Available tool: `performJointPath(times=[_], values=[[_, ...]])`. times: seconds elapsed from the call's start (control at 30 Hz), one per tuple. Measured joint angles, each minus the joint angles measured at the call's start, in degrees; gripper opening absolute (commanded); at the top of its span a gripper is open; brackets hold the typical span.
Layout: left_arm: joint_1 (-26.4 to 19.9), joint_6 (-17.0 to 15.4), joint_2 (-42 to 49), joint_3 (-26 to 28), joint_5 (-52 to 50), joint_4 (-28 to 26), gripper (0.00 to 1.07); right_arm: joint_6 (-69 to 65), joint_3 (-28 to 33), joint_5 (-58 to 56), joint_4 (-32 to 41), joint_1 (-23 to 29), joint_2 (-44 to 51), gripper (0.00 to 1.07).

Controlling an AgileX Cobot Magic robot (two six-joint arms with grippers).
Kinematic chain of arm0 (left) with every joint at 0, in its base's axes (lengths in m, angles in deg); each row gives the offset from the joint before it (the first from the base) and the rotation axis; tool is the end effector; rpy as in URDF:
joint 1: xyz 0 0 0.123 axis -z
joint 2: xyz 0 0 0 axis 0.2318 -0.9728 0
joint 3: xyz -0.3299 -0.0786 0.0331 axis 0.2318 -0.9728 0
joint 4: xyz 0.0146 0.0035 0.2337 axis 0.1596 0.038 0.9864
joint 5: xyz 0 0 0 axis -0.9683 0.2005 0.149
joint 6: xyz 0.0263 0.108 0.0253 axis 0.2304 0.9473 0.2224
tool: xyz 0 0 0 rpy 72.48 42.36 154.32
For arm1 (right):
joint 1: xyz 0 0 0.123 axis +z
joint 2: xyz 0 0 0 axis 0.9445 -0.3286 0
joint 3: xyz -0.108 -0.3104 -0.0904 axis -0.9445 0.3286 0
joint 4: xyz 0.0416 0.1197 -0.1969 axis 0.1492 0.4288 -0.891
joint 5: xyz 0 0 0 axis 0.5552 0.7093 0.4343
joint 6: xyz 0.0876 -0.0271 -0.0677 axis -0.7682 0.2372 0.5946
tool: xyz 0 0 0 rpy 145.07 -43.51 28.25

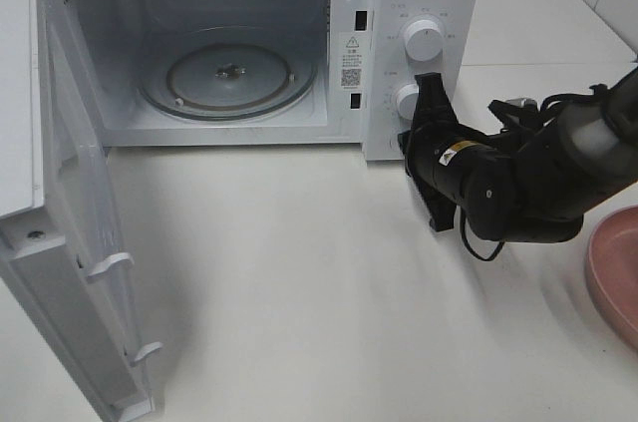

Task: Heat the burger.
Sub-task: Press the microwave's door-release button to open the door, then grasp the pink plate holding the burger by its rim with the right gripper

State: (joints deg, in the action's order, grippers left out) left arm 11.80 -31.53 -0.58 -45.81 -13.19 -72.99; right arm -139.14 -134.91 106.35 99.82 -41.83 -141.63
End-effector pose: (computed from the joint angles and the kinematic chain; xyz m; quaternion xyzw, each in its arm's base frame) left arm -0.0566 -0.0150 0.2612 0.0345 0.8438 -0.0327 0.5346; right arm 0.3708 0.1611 0.1443 0.5206 0.6466 0.4025 0.3858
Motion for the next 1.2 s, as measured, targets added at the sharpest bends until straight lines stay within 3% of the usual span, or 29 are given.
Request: performJointPath(times=[0.5,1.2], values=[[0.0,0.0,0.0,0.0,0.0,0.0,1.0,8.14,6.25,-16.1,-4.93,0.0,10.26,0.0],[0.0,0.0,0.0,0.0,0.0,0.0,1.0,57.35,6.42,-53.29,-5.39,0.0,22.98,0.04]])
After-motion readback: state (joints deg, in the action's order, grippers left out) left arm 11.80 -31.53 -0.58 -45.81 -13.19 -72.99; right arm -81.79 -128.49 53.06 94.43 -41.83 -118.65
